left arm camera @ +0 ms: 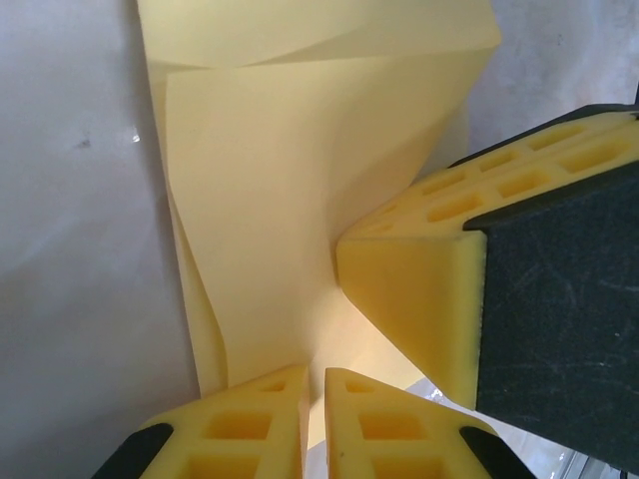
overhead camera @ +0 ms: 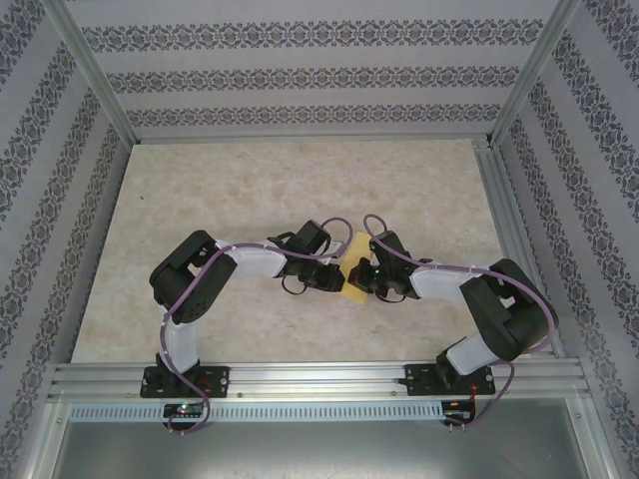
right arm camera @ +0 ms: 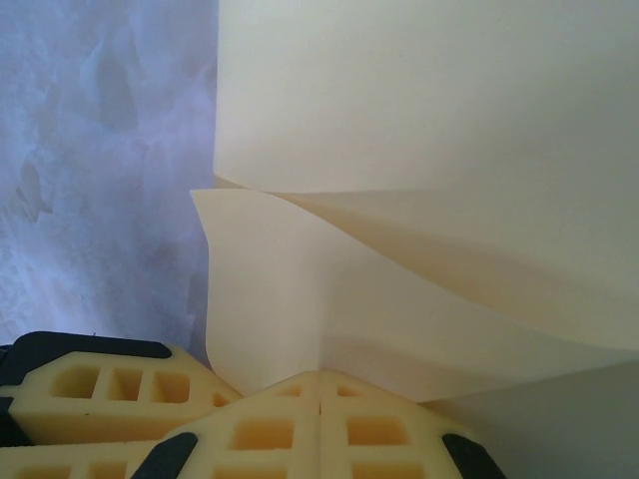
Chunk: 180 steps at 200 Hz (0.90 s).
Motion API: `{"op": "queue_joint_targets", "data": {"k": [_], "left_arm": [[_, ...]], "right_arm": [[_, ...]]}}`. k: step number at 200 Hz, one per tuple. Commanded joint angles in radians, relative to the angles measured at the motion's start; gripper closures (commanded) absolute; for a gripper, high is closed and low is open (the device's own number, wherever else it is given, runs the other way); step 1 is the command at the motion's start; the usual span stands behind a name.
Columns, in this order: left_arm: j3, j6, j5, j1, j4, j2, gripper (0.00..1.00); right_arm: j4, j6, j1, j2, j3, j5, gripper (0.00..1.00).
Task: Fold a paper plane with a square sheet of paper (fold left side to right side)
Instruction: Fold the triangle a second time at the center of the table.
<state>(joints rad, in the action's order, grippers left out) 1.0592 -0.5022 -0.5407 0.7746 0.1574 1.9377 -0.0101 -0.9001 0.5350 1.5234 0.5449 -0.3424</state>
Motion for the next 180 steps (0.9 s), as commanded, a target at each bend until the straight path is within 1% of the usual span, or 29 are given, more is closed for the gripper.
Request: {"op": "queue_joint_targets", "data": {"k": [1, 45, 81, 102, 138, 180], "left_arm": [[-0.030, 0.032, 0.045, 0.000, 0.077, 0.032, 0.84], [-0.028, 0.031, 0.047, 0.000, 0.077, 0.031, 0.84], [-0.028, 0.034, 0.049, 0.000, 0.082, 0.031, 0.84], [-0.028, 0.034, 0.053, 0.000, 0.085, 0.031, 0.84], [-0.030, 0.034, 0.060, 0.000, 0.090, 0.031, 0.85], [-0.031, 0.039, 0.064, 0.000, 0.094, 0.033, 0.85]], "right_arm": [[-0.036, -0.018, 0.012, 0.016, 0.021, -0.008, 1.00], [-0.031, -0.034, 0.014, -0.022, 0.023, -0.017, 1.00], [-0.062, -0.039, 0.014, 0.020, 0.014, -0.024, 1.00], [-0.045, -0.023, 0.013, 0.032, 0.016, -0.004, 1.00], [0.009, 0.016, -0.014, 0.020, 0.015, 0.023, 1.00], [0.038, 0.049, -0.058, -0.006, 0.003, 0.025, 1.00]]}}
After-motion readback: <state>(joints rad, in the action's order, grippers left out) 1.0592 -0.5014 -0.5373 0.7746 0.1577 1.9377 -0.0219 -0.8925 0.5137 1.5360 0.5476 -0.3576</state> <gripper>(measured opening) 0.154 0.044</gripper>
